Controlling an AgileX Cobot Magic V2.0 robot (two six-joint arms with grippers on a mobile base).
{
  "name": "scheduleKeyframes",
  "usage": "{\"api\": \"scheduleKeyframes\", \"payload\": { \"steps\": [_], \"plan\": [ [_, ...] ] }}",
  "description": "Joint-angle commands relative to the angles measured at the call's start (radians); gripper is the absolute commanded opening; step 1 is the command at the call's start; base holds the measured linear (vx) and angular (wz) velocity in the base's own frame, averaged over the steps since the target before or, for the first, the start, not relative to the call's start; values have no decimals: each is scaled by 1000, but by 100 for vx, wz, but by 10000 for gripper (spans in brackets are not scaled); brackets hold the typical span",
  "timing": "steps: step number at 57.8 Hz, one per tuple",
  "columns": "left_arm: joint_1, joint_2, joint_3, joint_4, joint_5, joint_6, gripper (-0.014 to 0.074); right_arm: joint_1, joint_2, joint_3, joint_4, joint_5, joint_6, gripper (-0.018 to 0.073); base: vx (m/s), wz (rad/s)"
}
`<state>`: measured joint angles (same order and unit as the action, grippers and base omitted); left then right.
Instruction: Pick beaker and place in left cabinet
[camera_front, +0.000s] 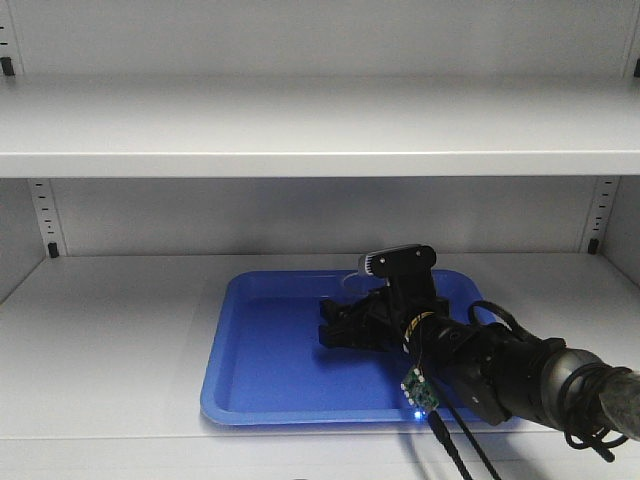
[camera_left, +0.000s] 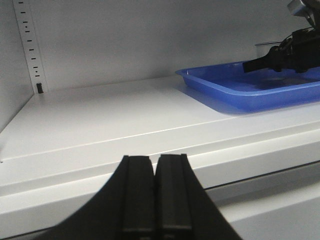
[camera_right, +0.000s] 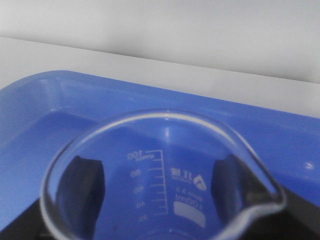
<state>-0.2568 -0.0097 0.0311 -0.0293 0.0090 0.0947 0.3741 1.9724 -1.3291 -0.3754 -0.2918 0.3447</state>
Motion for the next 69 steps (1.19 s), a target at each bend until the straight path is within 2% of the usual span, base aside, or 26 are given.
{"api": "scheduleKeyframes", "payload": {
  "steps": [1, 10, 31, 37, 41, 51, 59, 69],
  "plan": [
    [-4, -19, 16, -7, -84, -4, 1, 0, -64, -30, 6, -49, -11, 638, 0, 0],
    [-4, -19, 16, -7, -84, -4, 1, 0, -102, -30, 5, -76, -14, 692, 0, 0],
    [-4, -19, 16, -7, -84, -4, 1, 0, -206, -30, 5, -63, -13, 627, 0, 0],
    [-4, -19, 16, -7, -84, -4, 1, 0, -226, -30, 5, -30, -10, 537, 0, 0],
    [-4, -19, 16, -7, -84, -4, 1, 0, -238, -30, 5, 12, -10, 428, 0, 0],
    [-4, -19, 16, -7, -84, -4, 1, 0, -268, -29, 6, 135, -10, -3, 0, 0],
    [-4, -19, 16, -7, -84, -4, 1, 0, -313, 23, 10, 142, -2, -12, 0, 0],
    [-4, -19, 16, -7, -84, -4, 1, 0, -403, 186, 10, 73, -3, -10, 0, 0]
  ]
}}
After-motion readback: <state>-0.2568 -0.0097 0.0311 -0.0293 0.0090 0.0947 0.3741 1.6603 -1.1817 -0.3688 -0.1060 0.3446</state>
